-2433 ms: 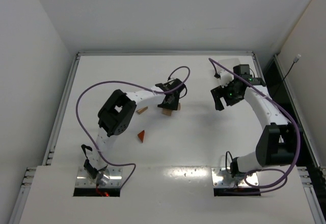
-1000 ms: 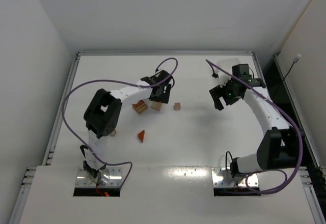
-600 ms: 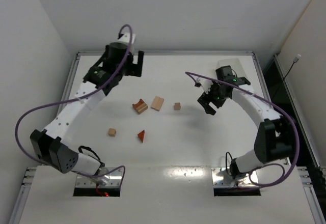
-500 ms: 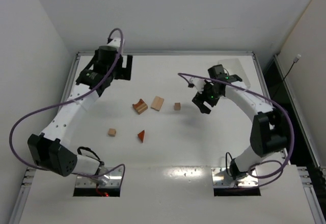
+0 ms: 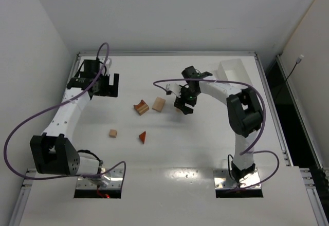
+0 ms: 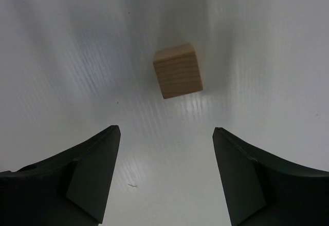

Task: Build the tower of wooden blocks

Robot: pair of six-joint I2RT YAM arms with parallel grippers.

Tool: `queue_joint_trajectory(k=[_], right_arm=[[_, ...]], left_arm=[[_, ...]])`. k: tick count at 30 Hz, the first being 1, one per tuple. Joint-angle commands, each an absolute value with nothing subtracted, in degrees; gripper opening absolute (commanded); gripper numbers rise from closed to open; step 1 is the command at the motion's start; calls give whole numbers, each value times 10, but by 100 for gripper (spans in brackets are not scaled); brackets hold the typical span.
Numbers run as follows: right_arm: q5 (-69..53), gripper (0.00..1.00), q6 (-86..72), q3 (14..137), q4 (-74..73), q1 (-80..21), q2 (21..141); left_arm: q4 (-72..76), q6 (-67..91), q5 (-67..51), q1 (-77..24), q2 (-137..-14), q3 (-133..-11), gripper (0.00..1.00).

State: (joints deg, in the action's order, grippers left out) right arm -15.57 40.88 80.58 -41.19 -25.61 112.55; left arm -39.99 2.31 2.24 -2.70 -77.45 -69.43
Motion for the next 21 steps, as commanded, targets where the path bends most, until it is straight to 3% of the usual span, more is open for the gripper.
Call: queue_joint_trajectory(k=[1, 16, 18, 21], right_arm=[[-171, 70, 425, 810, -396, -269, 1133], [-165, 64, 419, 843, -370, -302, 1184], [-149, 55, 419, 853, -370, -308, 1190], [-143, 23, 419, 859, -370, -308, 1195]], left_arm=[[-392, 25, -7, -9, -780, -693, 97], [-387, 25, -44, 42, -802, -687, 97], [-387, 25, -49, 48, -802, -687, 97], [-387, 25, -54, 48, -802, -682, 97]])
